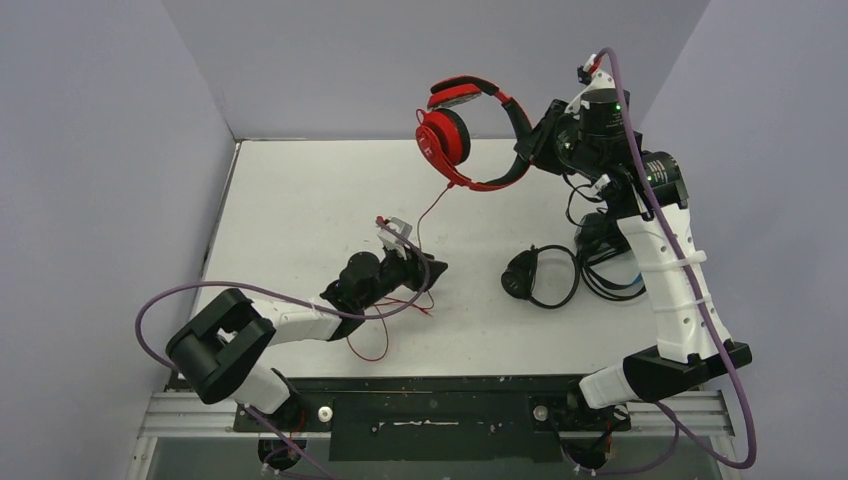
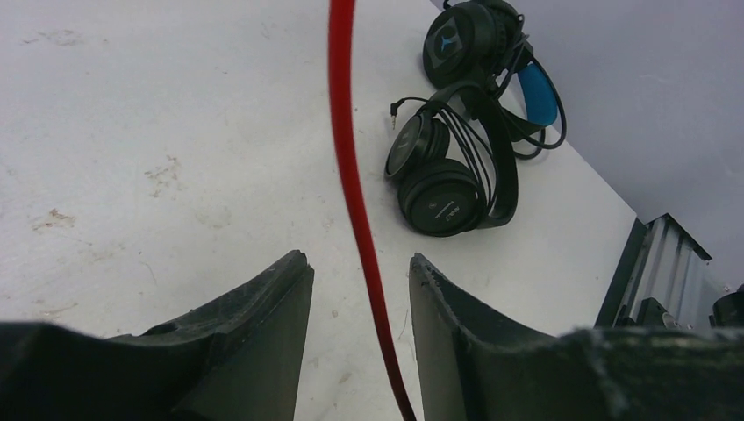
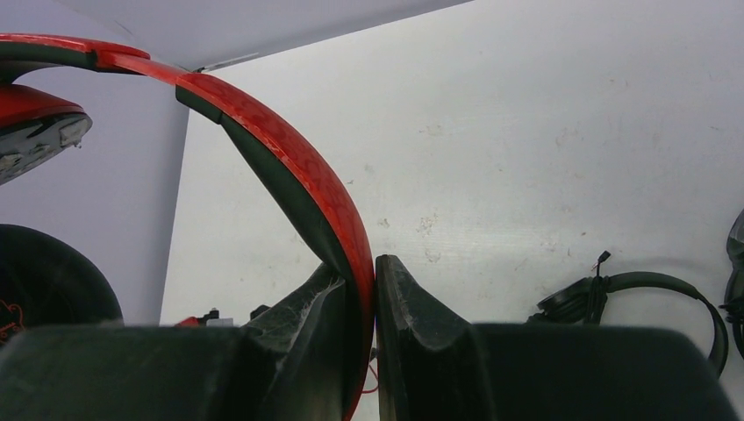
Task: Wrap the headphones
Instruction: Wrap the headphones cable around the headphones.
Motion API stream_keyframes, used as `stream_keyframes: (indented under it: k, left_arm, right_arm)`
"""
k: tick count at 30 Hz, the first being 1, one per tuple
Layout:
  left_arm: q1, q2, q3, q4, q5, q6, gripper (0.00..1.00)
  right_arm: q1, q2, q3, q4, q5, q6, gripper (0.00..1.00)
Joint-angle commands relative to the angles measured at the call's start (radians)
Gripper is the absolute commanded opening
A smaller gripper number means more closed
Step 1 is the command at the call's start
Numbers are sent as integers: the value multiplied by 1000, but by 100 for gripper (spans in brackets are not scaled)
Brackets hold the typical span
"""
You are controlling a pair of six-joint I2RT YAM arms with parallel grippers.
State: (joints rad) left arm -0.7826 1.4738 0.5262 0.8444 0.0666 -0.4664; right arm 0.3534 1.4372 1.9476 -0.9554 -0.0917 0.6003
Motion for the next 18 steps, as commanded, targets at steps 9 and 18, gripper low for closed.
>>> stream_keyframes:
  k: [9,18]
  left_arm:
    - [-42,170,55,215,111,-60,5]
    - [-178,285,293,6,101,29,0]
  right_arm:
    - [-83,-58,17,162,-46,181,0]
    - [-89,-144,-175,298,70,373,0]
